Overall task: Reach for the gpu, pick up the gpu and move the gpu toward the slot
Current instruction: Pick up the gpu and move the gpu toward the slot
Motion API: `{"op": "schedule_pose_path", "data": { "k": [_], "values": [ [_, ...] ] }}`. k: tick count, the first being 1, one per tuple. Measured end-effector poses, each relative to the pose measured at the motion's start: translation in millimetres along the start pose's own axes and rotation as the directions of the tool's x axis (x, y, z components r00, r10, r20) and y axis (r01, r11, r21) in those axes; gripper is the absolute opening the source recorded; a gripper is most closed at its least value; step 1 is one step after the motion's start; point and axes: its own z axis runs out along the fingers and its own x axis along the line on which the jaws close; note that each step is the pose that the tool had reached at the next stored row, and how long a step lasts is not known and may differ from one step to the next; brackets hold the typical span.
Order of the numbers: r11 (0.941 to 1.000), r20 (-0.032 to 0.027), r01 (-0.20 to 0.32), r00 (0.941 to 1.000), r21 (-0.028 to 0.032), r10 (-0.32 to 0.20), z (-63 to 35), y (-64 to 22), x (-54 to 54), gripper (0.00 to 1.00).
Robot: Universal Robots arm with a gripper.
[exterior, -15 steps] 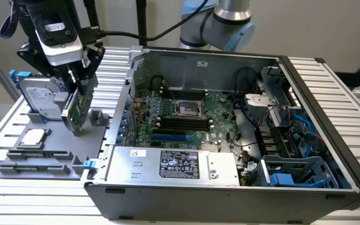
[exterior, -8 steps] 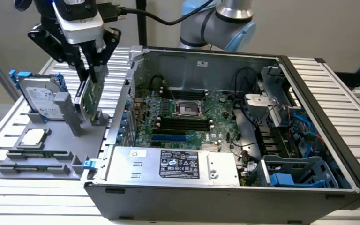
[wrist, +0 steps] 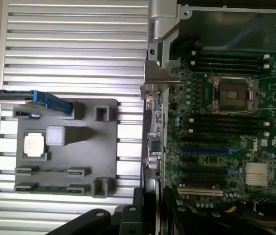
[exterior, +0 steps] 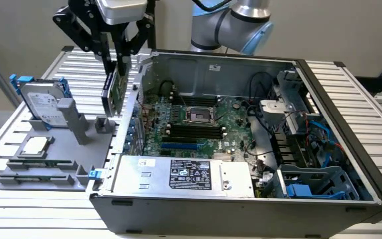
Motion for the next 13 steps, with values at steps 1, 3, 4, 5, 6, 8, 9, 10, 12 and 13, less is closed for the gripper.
{"op": "schedule_pose_path", "data": {
  "k": [1,3,4,5,6,8,9,10,12,13],
  "values": [
    [1.0,-0.0003,0.0,1.0,-0.0017,0.0,-0.2,-0.1,-4.6,0.27],
    [1.0,-0.0009,0.0,1.0,-0.0035,0.0,-0.4,-0.3,-13.6,0.27],
    [1.0,-0.0011,0.0,1.0,-0.0041,0.0,-0.5,-0.3,-18.1,0.27],
    [1.0,-0.0013,0.0,1.0,-0.0046,0.0,-0.6,-0.4,-22.7,0.27],
    [1.0,-0.0015,0.0,1.0,-0.005,0.0,-0.7,-0.5,-27.5,0.27],
    [1.0,-0.0019,0.0,1.0,-0.0056,0.0,-0.8,-0.7,-36.5,0.27],
    [1.0,-0.0021,0.0,1.0,-0.0057,0.0,-0.9,-0.8,-41.0,0.27],
    [1.0,-0.0021,0.0,1.0,-0.006,0.0,-1.0,-0.8,-45.5,0.27],
    [1.0,-0.0024,0.0,1.0,-0.0061,0.0,-1.2,-1.0,-55.0,0.27],
    [1.0,-0.0025,0.0,1.0,-0.0062,0.0,-1.2,-1.1,-59.5,0.27]
  ]
}}
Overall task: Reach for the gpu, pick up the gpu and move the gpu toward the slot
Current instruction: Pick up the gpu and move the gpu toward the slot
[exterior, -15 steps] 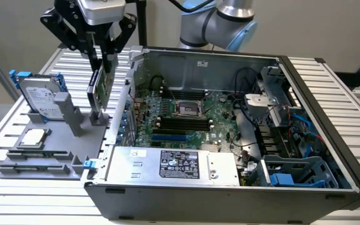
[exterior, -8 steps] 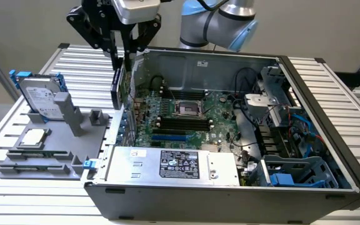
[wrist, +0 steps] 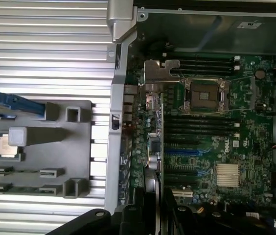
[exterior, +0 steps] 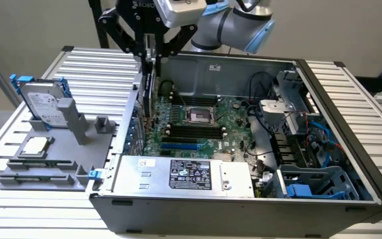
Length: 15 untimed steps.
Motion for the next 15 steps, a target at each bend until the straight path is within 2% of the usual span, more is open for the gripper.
{"op": "schedule_pose_path", "data": {
  "k": [8,15],
  "values": [
    [1.0,-0.0003,0.0,1.0,-0.0003,0.0,1.9,0.5,-36.2,0.27],
    [1.0,-0.0009,0.0,1.0,-0.0004,0.0,7.5,3.7,-68.4,0.27]
  ]
}}
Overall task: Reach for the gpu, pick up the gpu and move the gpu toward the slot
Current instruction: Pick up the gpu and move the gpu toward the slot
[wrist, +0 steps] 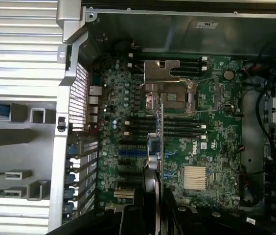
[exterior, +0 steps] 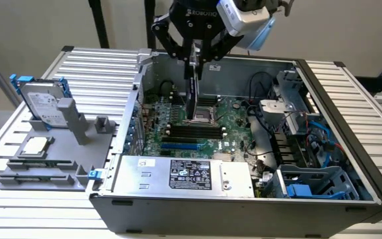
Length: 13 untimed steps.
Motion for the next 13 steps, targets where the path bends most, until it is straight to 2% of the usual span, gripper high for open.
{"op": "schedule_pose_path", "data": {
  "k": [8,13],
  "values": [
    [1.0,-0.0016,0.0,1.0,-0.0001,0.0,7.5,4.6,-35.2,0.27],
    [1.0,-0.0027,0.0,1.0,-0.0001,0.0,7.5,4.5,-36.1,0.27]
  ]
}}
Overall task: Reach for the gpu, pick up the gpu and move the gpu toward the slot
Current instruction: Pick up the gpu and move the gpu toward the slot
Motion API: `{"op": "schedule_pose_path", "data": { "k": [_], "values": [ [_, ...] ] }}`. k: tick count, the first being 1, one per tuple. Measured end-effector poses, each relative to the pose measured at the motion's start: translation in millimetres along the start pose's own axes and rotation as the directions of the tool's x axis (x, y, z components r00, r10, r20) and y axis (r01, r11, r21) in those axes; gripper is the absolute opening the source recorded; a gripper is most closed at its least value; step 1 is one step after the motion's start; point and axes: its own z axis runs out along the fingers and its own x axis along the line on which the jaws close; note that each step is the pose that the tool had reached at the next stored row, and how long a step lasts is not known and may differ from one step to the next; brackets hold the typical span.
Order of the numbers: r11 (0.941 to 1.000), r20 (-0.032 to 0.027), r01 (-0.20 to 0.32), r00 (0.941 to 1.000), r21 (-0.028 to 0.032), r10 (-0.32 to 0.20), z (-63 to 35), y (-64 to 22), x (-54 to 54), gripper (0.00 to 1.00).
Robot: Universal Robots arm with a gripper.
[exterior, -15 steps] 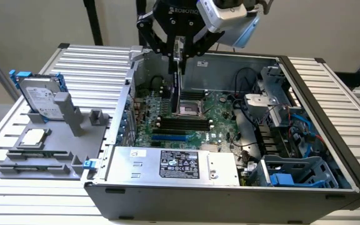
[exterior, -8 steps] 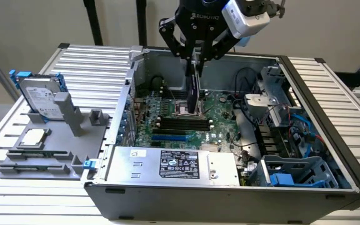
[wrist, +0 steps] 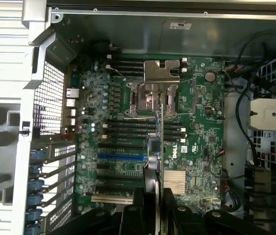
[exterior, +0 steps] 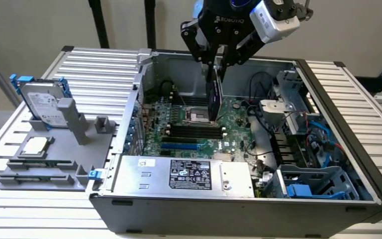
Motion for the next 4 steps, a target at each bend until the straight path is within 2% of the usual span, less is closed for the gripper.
{"op": "schedule_pose_path", "data": {
  "k": [4],
  "values": [
    [1.0,0.0,0.0,1.0,0.0,0.0,0.0,0.0,0.0,0.27]
  ]
}}
